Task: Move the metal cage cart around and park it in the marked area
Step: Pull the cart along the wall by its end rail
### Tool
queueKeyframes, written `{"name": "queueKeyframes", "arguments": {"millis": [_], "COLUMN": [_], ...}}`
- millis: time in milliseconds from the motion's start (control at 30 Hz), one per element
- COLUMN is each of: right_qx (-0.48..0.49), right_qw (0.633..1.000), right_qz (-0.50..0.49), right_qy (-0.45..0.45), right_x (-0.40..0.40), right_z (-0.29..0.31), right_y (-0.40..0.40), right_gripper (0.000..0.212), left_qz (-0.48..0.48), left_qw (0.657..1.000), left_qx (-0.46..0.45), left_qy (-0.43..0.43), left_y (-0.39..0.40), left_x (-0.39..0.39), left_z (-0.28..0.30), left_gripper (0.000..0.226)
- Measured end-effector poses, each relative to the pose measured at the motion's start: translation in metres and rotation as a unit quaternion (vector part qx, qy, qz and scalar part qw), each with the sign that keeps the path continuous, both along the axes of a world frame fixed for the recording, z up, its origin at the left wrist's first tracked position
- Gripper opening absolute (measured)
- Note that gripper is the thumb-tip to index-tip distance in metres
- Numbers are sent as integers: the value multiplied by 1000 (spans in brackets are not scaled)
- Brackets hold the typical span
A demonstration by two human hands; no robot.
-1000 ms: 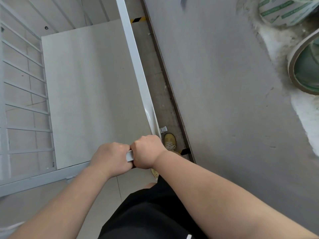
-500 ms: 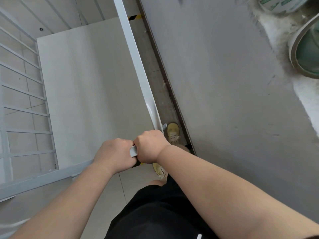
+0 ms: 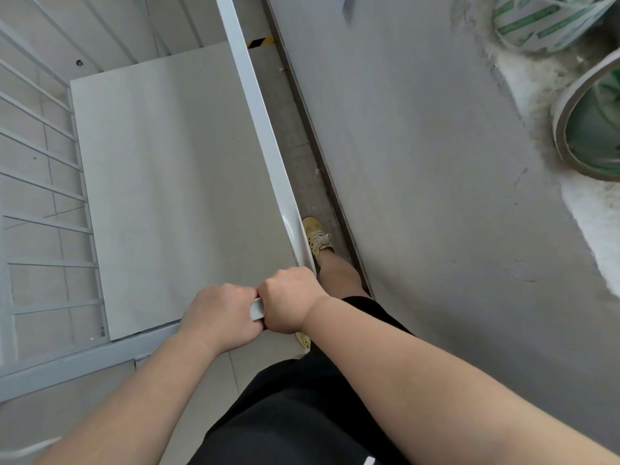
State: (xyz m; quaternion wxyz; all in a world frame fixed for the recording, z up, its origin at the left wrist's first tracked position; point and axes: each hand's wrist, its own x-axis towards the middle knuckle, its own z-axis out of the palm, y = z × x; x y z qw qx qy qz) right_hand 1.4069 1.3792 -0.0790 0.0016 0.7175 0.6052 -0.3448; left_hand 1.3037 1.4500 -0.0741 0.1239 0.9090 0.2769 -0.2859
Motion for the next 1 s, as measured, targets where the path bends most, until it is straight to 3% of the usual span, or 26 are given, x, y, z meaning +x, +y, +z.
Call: {"name": "queueKeyframes", "arguments": {"millis": [200, 367, 533, 700, 1000], "right_qx": [-7, -30, -31, -36, -50], "right_qw": [1000, 999, 999, 999, 998], "right_qz": [11, 25, 28, 37, 42], "right_qy": [6, 2, 8, 3, 0], "right_x": [2, 4, 3, 3, 2], "right_z": [5, 6, 6, 4, 11], "right_y": [2, 4, 4, 3, 3], "right_gripper": [12, 33, 9, 17, 10], "left_qz": [-5, -6, -12, -15, -13], "left_qw": [1000, 1000, 1000, 1000, 1000], "left_qx": [-4, -12, -19, -17, -20], "left_qy": [12, 11, 2, 4, 14], "left_y": [1, 2, 2, 0, -2], "left_x": [0, 2, 0, 0, 0], "left_z": [2, 4, 2, 0, 1], "left_gripper": [25, 23, 18, 26, 26]}}
